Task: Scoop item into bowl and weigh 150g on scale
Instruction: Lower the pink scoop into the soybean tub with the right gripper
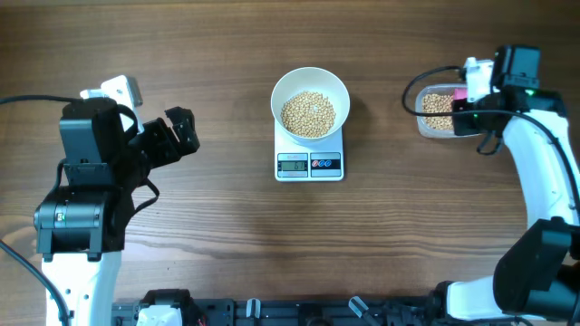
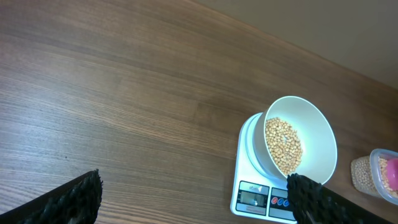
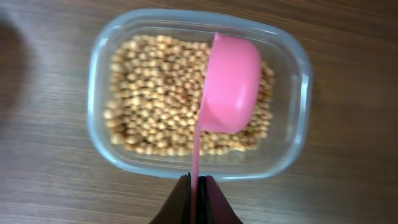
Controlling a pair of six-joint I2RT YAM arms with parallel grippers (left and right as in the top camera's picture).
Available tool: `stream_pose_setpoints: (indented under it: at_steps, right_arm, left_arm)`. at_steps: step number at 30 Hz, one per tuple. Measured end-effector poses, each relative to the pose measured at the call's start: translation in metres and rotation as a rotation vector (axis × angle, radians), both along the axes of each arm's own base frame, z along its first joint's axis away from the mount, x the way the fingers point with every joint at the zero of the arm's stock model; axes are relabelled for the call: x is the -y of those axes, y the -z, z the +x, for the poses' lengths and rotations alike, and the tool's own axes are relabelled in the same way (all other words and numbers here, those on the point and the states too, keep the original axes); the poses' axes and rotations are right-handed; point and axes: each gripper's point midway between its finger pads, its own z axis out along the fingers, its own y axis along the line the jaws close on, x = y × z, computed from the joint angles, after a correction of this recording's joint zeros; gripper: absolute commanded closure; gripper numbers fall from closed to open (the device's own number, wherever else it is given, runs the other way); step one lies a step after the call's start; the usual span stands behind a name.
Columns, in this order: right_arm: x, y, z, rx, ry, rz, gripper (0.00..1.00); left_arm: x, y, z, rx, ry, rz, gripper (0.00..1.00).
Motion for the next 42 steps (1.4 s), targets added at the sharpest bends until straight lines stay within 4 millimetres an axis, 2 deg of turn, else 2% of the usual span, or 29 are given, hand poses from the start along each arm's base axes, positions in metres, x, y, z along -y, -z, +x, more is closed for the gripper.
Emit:
stream_pose_setpoints:
  at_steps: [6, 18, 25, 30, 35, 42]
  right_arm:
    - [-0.023, 0.004, -0.001, -0.024, -0.061, -0.001, 0.96]
    - [-0.031, 0.006, -0.005, -0.041, -0.073, 0.037, 0.96]
    - [-0.023, 0.007, -0.007, -0.039, -0.03, 0.097, 0.96]
    - [-0.015, 0.006, -0.01, -0.028, 0.019, 0.209, 0.96]
    - [-0.014, 0.005, -0.012, -0.022, 0.04, 0.306, 0.96]
    - [-0.019, 0.006, -0.014, -0.03, 0.038, 0.342, 0.96]
  left_arm:
    - [0.0, 0.0, 0.0, 0.0, 0.0, 0.0, 0.0]
    - [0.0, 0.0, 0.0, 0.0, 0.0, 0.0, 0.0]
    - [0.0, 0.0, 0.0, 0.0, 0.0, 0.0, 0.0]
    - [0.0, 0.0, 0.0, 0.0, 0.0, 0.0, 0.0]
    - [0.0, 0.0, 0.0, 0.0, 0.0, 0.0, 0.0]
    - [0.0, 0.0, 0.0, 0.0, 0.0, 0.0, 0.0]
